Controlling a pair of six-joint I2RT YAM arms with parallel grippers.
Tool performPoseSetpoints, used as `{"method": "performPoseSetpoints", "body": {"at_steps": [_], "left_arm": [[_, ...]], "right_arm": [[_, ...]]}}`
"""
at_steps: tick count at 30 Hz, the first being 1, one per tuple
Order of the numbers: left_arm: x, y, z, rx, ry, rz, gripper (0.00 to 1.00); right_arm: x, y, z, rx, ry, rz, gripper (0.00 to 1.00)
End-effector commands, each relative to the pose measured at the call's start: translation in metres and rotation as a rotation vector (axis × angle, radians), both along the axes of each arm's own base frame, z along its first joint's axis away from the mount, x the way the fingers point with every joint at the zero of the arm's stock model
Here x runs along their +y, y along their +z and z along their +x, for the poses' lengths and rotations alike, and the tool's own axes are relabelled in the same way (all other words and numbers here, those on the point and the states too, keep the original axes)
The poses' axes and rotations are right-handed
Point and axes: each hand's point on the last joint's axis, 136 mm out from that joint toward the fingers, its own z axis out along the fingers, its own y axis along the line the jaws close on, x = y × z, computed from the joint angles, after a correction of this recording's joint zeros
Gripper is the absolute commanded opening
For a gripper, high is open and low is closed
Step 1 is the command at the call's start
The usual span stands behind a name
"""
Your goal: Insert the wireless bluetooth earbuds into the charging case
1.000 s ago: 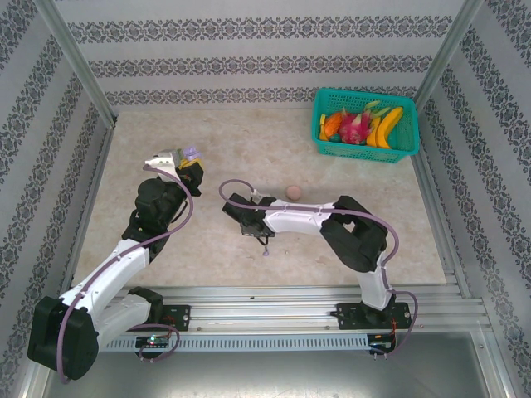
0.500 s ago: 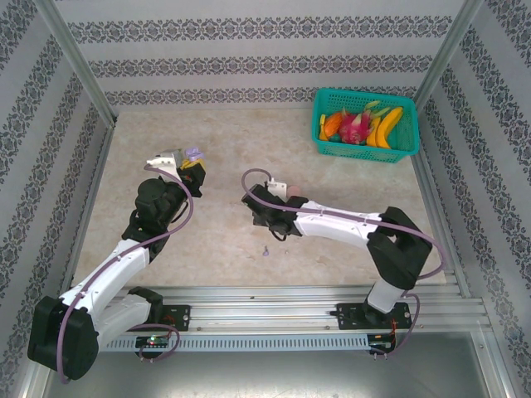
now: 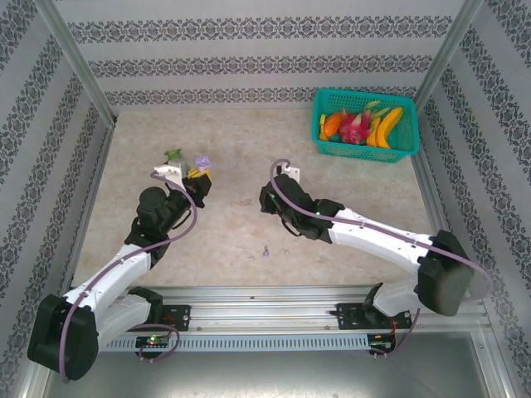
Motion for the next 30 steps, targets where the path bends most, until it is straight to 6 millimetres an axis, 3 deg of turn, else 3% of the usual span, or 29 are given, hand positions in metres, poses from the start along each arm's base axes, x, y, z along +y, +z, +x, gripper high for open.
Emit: {"method": "performPoseSetpoints", "body": {"at_steps": [1, 7, 14, 23, 30], "left_arm": [[-0.019, 0.029, -0.015, -0.180, -0.144, 0.018, 0.00], [-0.041, 0.044, -0.035, -0.279, -0.302, 0.056, 0.00], [-0.071, 0.059, -0.051, -0.338, -0.459, 0.107, 0.00], [-0.094, 0.102, -0.047, -0.488, -0.459, 0.142, 0.00], [-0.109, 0.132, -0.037, -0.578, -0.444, 0.138, 0.00]], "right_arm": [[0.001, 0.049, 0.005, -0.127, 0.047, 0.099, 0.16], [-0.004, 0.122, 0.008, -0.267, 0.096, 0.262, 0.17], [0.011, 0.187, 0.004, -0.373, 0.227, 0.423, 0.17], [0.026, 0.228, -0.007, -0.429, 0.329, 0.600, 0.17], [0.029, 0.238, -0.011, -0.450, 0.360, 0.650, 0.18]]}}
